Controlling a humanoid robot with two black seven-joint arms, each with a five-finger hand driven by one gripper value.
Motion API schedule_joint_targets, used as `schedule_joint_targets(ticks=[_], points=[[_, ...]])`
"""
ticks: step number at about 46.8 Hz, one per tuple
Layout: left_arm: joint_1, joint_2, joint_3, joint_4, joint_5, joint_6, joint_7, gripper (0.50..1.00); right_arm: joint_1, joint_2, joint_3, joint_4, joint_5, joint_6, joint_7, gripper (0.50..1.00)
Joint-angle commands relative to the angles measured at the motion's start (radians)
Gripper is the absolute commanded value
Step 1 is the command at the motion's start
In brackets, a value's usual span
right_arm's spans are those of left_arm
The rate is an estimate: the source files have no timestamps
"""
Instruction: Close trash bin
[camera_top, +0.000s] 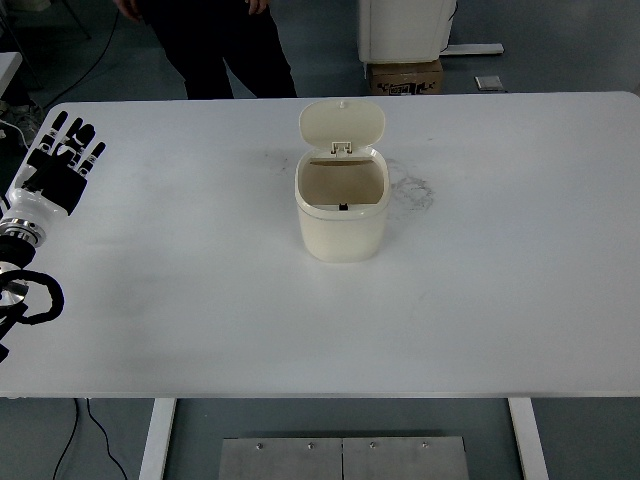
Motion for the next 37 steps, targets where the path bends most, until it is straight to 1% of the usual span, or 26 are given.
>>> schedule_joint_targets(ticks=[1,37], points=[[0.001,0.001,0.001,-0.001,0.000,0.001,-0.002,1.000,0.000,0.000,0.000,0.000,0.000,0.000,0.000,0.991],[-0.004,-0.003,-0.002,-0.001,-0.006,0.001,0.000,1.000,0.000,0.000,0.001,0.000,0.000,0.000,0.000,0.991]])
